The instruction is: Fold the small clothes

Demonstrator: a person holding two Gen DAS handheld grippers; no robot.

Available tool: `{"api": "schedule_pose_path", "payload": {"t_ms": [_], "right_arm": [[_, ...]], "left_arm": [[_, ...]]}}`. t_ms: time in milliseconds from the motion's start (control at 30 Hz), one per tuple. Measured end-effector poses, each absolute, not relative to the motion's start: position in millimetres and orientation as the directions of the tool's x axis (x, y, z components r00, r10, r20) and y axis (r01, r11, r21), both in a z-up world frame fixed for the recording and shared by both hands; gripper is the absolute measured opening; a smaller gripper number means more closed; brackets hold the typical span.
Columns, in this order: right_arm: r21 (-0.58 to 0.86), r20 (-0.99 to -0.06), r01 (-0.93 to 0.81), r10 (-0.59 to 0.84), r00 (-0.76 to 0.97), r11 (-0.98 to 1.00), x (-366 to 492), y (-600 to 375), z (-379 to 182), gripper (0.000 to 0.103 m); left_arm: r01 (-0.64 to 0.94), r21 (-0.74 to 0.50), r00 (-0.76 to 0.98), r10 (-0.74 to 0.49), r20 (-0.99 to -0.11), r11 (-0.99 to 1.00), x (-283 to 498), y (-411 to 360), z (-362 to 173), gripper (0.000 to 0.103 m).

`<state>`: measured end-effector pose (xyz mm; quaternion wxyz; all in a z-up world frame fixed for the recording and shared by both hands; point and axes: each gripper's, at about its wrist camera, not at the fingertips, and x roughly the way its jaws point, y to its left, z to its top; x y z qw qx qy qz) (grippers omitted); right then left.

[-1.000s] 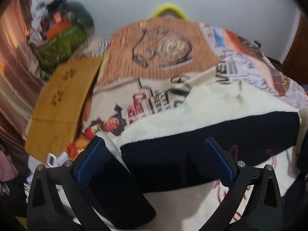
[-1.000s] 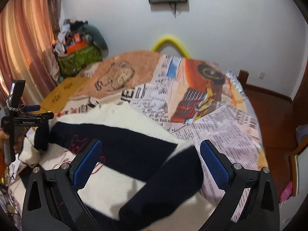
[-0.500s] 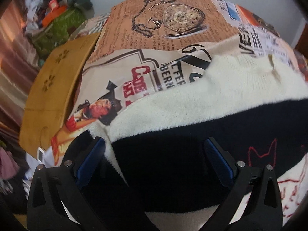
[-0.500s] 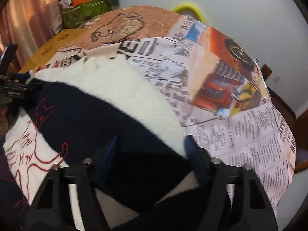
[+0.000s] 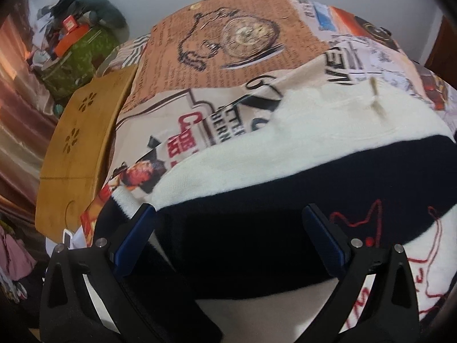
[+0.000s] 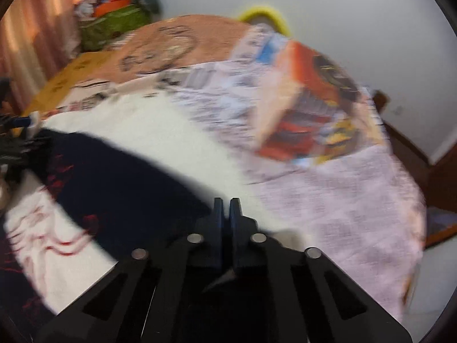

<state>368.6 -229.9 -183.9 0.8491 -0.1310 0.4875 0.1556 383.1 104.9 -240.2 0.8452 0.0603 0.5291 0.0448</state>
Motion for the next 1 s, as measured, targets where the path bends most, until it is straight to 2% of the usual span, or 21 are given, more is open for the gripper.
{"api": "schedule_pose_path", "payload": {"t_ms": [133,267,300,333,367,400,433,633,700,767,800,867,933,1000], "right_arm": [[-0.109,-0.884,-0.301,0.047,0.466,0.947,384.4,-270.4,-189.8,0.000],[0.023,-0.873,-0.298,0.165,0.458,0.954,385.7,-286.6,-178.9,0.002],[0.050,-0.861,-0.311,0.199,0.467,0.949,384.7,-284.4,-172.6,0.009],[0.072,-0.855,-0.329,0.228,0.466,0.942,384.9,-280.6,-168.8,0.025],[0.092,-0.847,-0.347,0.257,0.466,0.933,384.9,-275.4,-165.2,0.036],[0.112,-0.834,-0.361,0.285,0.472,0.926,385.4,-269.1,-162.6,0.058],[0.127,-0.823,-0.378,0.310,0.476,0.917,384.7,-261.3,-161.8,0.067],[0.168,-0.874,-0.459,0.347,0.340,0.872,386.8,-210.6,-194.3,0.069],[0.160,-0.868,-0.470,0.350,0.353,0.868,381.5,-203.0,-201.7,0.072],[0.148,-0.863,-0.476,0.349,0.366,0.867,378.6,-199.2,-204.1,0.071],[0.147,-0.861,-0.478,0.351,0.370,0.866,377.3,-197.8,-204.9,0.066],[0.148,-0.855,-0.491,0.361,0.372,0.859,373.0,-197.1,-204.0,0.051],[0.149,-0.854,-0.491,0.362,0.374,0.859,366.2,-195.5,-199.8,0.027],[0.150,-0.852,-0.474,0.357,0.383,0.868,361.0,-196.3,-193.9,0.015]], "left_arm": [[0.041,0.148,0.449,0.114,-0.886,0.988,386.1,84.7,-239.2,0.103],[0.077,0.155,0.449,0.105,-0.887,0.985,386.8,71.5,-246.4,0.103],[0.078,0.160,0.449,0.108,-0.887,0.984,386.7,69.8,-248.9,0.103],[0.077,0.159,0.448,0.109,-0.887,0.984,386.2,70.1,-250.8,0.103],[0.073,0.157,0.445,0.109,-0.889,0.985,386.5,70.6,-252.4,0.103],[0.068,0.152,0.445,0.106,-0.889,0.986,386.0,71.8,-253.1,0.103],[0.058,0.143,0.448,0.102,-0.888,0.988,384.8,74.9,-252.4,0.103],[-0.011,0.131,0.465,0.121,-0.877,0.991,375.2,105.5,-239.9,0.103],[-0.036,0.134,0.463,0.135,-0.876,0.990,371.8,117.7,-237.0,0.103],[-0.066,0.137,0.461,0.152,-0.874,0.988,367.5,131.1,-235.3,0.103],[-0.077,0.138,0.460,0.158,-0.874,0.988,365.9,135.8,-235.0,0.103],[-0.097,0.134,0.457,0.164,-0.874,0.986,363.0,144.1,-234.9,0.103],[-0.109,0.123,0.454,0.159,-0.877,0.986,361.1,148.1,-235.1,0.103],[-0.110,0.110,0.454,0.149,-0.878,0.988,359.7,147.0,-234.9,0.103]]}}
